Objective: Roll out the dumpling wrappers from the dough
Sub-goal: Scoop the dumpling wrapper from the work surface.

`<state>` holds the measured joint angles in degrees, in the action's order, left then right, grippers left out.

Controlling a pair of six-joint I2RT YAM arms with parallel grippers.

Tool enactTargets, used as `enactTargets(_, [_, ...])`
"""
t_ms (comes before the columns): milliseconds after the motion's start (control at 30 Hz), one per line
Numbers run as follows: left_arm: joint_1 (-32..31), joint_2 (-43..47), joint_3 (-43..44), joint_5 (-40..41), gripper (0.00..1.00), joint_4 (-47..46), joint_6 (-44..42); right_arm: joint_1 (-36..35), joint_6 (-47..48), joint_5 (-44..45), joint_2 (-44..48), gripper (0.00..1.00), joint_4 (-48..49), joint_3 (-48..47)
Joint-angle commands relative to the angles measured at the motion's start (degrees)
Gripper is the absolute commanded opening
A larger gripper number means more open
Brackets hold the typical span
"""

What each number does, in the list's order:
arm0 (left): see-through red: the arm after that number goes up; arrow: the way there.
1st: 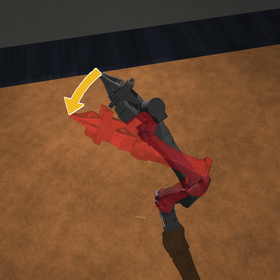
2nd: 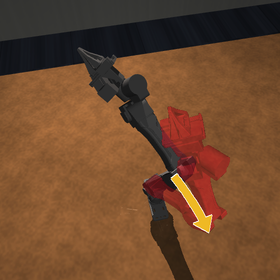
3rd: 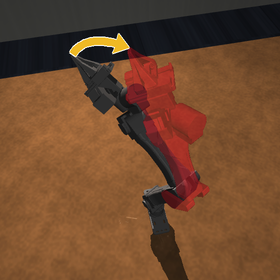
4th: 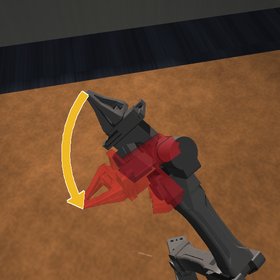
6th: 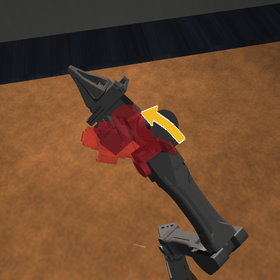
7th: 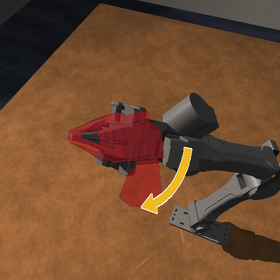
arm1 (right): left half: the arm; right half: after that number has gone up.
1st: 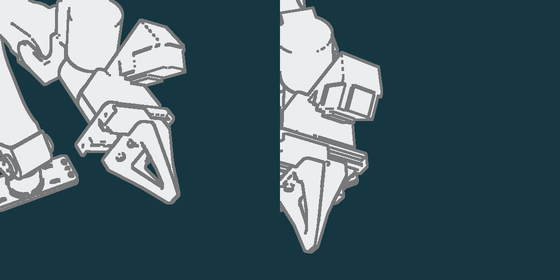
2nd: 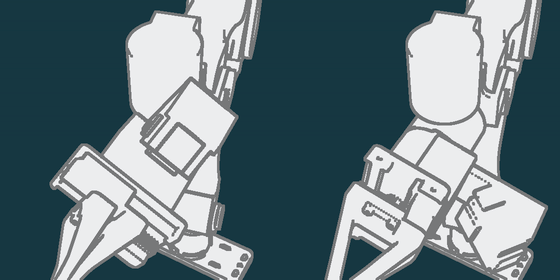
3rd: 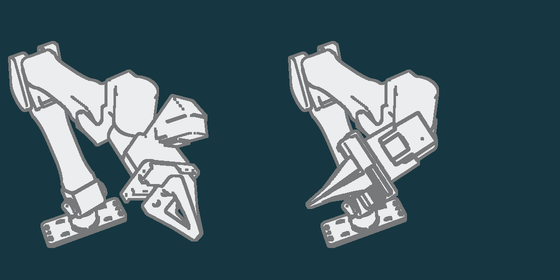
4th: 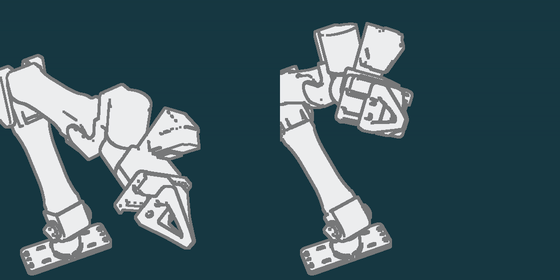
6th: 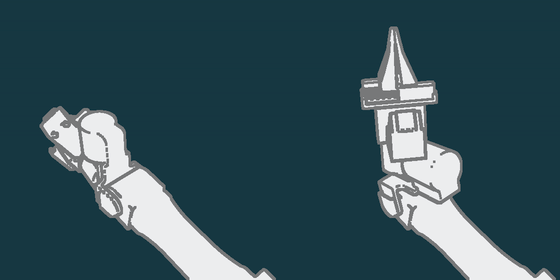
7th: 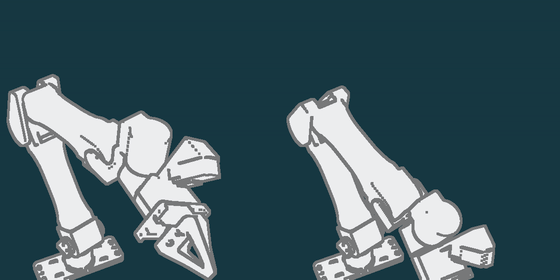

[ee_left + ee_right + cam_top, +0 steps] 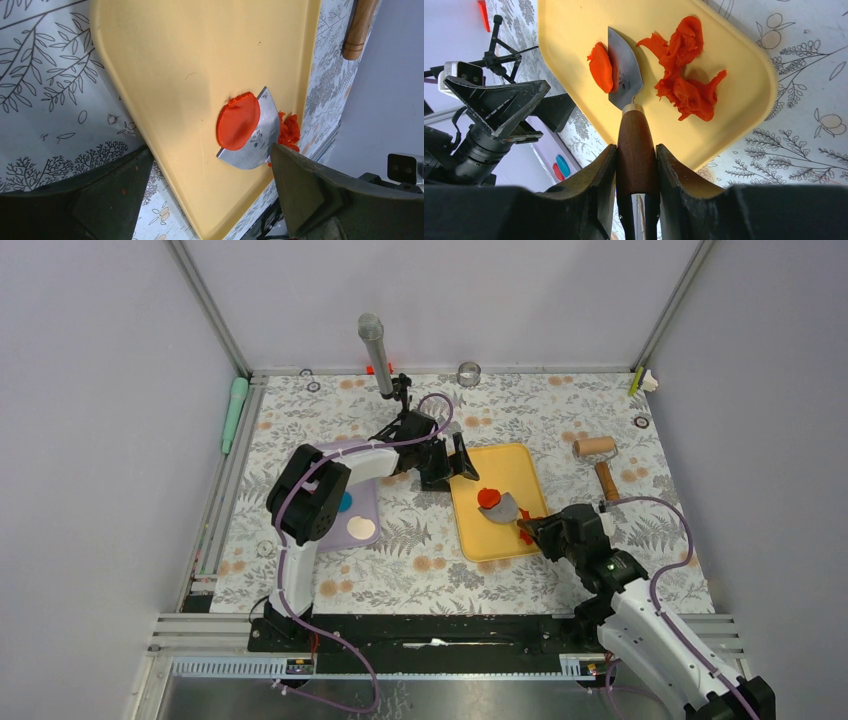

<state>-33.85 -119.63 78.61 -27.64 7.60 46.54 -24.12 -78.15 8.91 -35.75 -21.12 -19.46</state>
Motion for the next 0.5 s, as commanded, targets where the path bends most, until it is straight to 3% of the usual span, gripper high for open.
enactTargets(0, [-2.75,-3.11,-1.79,1.28,0.98,3.98,-2.41,-0.23,2.60,0.34,-2.65,0.00,-0.36,1.26])
enactTargets(200, [-2.87,-2.26,-1.09,3.17,0.99,6.32,-4.35,-0.23,4.08,2.12,0.08,0.00,-4.50,0.48])
enactTargets(467, [-3.42,-2.81,0.27,3.33,0.99,8.28,-7.96,-0.24,7.35,0.84,0.13,0.00,0.59,4.00])
